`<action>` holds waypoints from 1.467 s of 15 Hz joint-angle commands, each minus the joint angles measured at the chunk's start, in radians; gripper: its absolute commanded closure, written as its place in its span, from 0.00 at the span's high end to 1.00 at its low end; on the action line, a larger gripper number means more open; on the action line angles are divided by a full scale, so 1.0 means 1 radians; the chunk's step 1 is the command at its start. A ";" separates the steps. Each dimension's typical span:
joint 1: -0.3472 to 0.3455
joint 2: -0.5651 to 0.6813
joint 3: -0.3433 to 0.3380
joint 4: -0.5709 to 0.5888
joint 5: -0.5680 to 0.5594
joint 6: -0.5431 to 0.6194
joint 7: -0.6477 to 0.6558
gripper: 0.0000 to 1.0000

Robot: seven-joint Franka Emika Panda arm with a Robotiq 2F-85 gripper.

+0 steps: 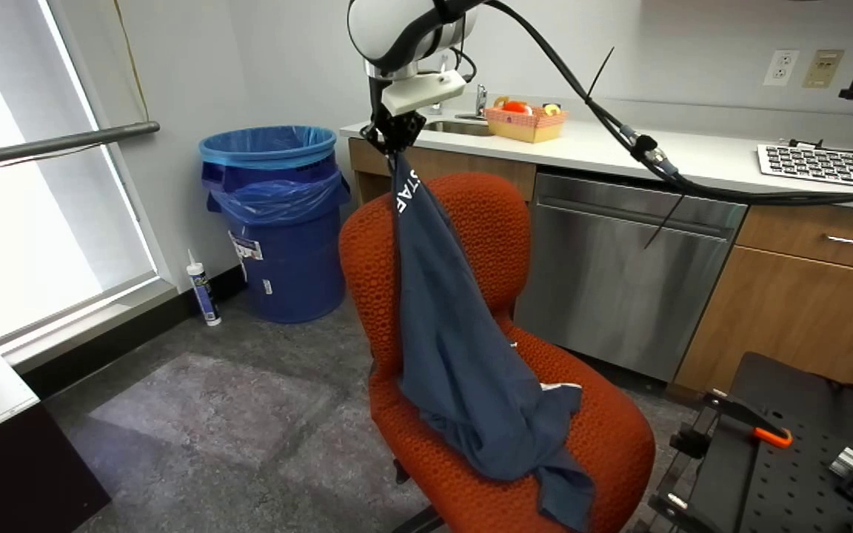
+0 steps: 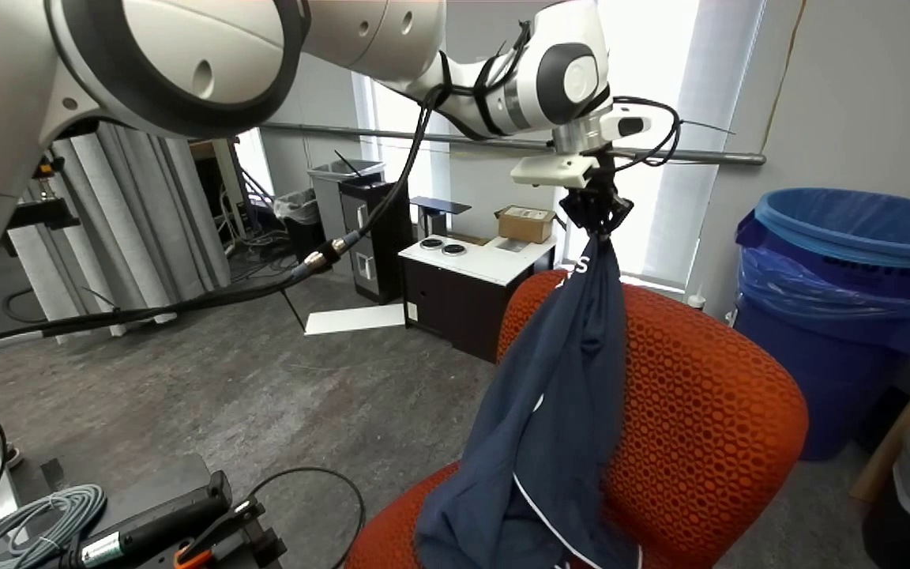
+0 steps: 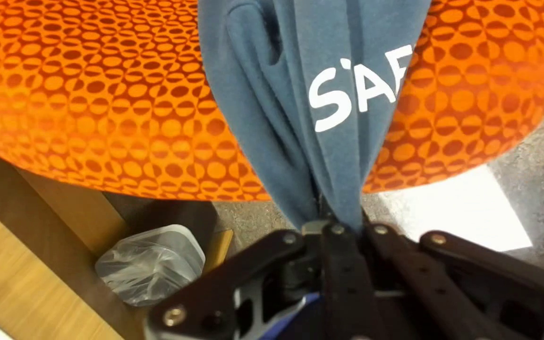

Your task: Take the shirt from the seat and put it on the back of the chair

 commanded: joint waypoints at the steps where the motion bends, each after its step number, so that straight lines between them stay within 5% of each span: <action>1: -0.006 0.095 -0.024 0.236 0.007 -0.101 0.069 0.01; 9: -0.093 0.223 -0.043 0.528 0.040 -0.372 0.145 0.01; 15: -0.154 0.354 -0.045 0.669 0.065 -0.438 0.208 0.01; 22: -0.145 0.341 -0.038 0.586 0.041 -0.384 0.187 0.03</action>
